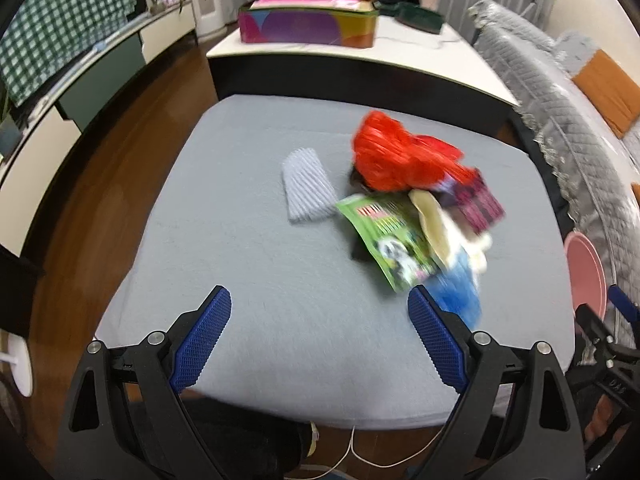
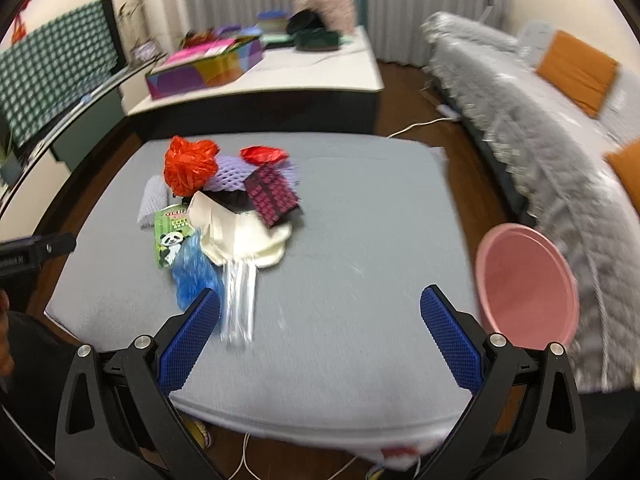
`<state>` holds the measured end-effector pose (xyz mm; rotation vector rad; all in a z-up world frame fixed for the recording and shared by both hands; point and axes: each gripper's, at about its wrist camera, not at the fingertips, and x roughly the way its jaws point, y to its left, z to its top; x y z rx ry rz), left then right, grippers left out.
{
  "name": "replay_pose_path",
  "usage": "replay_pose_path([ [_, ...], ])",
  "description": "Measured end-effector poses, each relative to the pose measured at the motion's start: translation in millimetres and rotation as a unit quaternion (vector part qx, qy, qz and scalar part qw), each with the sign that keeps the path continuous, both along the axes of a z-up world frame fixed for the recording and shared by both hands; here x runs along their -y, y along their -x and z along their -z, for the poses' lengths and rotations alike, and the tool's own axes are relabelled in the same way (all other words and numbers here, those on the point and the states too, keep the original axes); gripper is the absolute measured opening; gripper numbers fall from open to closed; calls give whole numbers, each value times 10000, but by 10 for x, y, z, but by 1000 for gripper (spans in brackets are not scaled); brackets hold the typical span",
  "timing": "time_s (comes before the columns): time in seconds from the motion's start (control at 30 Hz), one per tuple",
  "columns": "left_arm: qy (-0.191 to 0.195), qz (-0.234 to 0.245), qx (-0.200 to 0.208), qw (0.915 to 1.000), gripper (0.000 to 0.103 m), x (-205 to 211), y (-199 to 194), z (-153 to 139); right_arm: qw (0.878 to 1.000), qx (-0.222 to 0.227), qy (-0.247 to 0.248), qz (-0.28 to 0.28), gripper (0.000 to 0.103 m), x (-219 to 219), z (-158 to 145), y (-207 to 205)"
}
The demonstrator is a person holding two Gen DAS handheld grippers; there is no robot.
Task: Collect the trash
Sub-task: 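Grasp the white foam net with the left tool while the right tool grasps the black-pink packet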
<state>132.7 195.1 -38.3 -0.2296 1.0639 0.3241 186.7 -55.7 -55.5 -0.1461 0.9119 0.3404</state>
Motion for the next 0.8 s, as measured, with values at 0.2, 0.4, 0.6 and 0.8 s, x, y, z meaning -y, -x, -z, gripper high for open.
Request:
replay_pose_path([
  [0.2,85,-88,-362,9993,87,-371,-723,253,9986,-221,89,-464,98,-498,323,-678],
  [0.4,70,-188,-736,9971,87,-570,-1252,740,9982,-272,151,-512,98,-767,637,-1018],
  [0.6,290,-189,-1086,9935,86,-589,-1448,1003,9960,-375,412,-700,98,-963,912,-1153],
  [0.8,713,-419,-1219,9891,41,-648,-1500,1114,9956,-585,250,-695,67,-949,1034,-1283],
])
